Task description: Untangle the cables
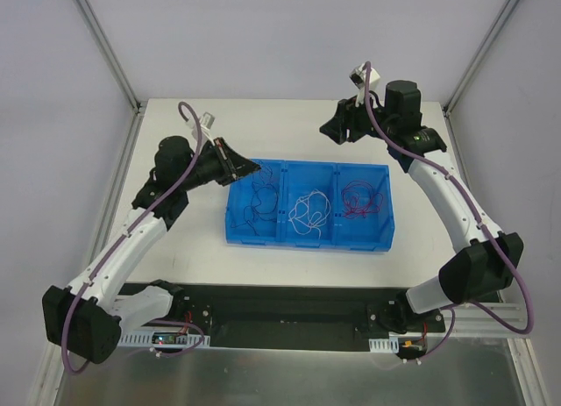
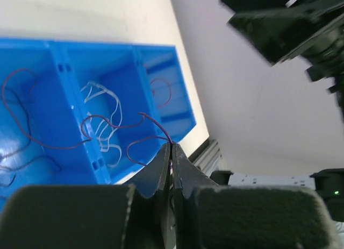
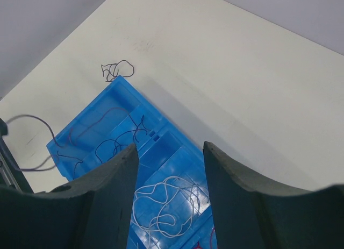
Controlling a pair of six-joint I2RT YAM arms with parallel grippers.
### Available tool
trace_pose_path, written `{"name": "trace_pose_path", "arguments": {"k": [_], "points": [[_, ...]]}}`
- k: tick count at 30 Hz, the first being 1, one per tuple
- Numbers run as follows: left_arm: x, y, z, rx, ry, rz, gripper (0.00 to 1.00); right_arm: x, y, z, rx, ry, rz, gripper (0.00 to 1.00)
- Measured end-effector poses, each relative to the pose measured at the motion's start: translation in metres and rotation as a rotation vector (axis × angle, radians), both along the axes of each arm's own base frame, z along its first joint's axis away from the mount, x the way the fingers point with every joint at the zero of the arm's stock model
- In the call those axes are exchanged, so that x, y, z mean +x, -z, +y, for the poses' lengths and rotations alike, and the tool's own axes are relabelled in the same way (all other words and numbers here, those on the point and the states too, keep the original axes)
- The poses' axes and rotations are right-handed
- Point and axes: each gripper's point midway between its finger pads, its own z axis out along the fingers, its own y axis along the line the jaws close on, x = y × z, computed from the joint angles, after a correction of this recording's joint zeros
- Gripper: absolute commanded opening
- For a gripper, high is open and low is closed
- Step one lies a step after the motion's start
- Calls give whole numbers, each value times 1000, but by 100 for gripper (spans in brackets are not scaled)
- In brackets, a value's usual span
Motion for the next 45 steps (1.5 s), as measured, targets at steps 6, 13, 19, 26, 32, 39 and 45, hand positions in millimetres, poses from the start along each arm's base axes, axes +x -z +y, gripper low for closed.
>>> {"name": "trace_pose_path", "arguments": {"k": [6, 13, 19, 26, 32, 39, 45], "points": [[9, 59, -12, 89, 19, 105, 0, 1, 2, 0, -2, 0, 4, 54], [23, 119, -6, 198, -27, 235, 11, 2, 2, 1, -2, 0, 5, 55], [18, 136, 7, 277, -29, 256, 61, 8, 5, 3, -3, 2, 15, 54], [24, 85, 77, 237, -198, 118, 77, 9, 5, 4, -1, 4, 23, 55], [40, 77, 143, 290, -365, 132, 75, 3, 2, 14, 2, -16, 19, 55], [95, 140, 192, 274, -428, 400, 72, -3, 0, 22, 4, -38, 17, 55], [119, 224, 202, 213, -423, 667, 68, -2, -4, 24, 7, -41, 7, 56]]}}
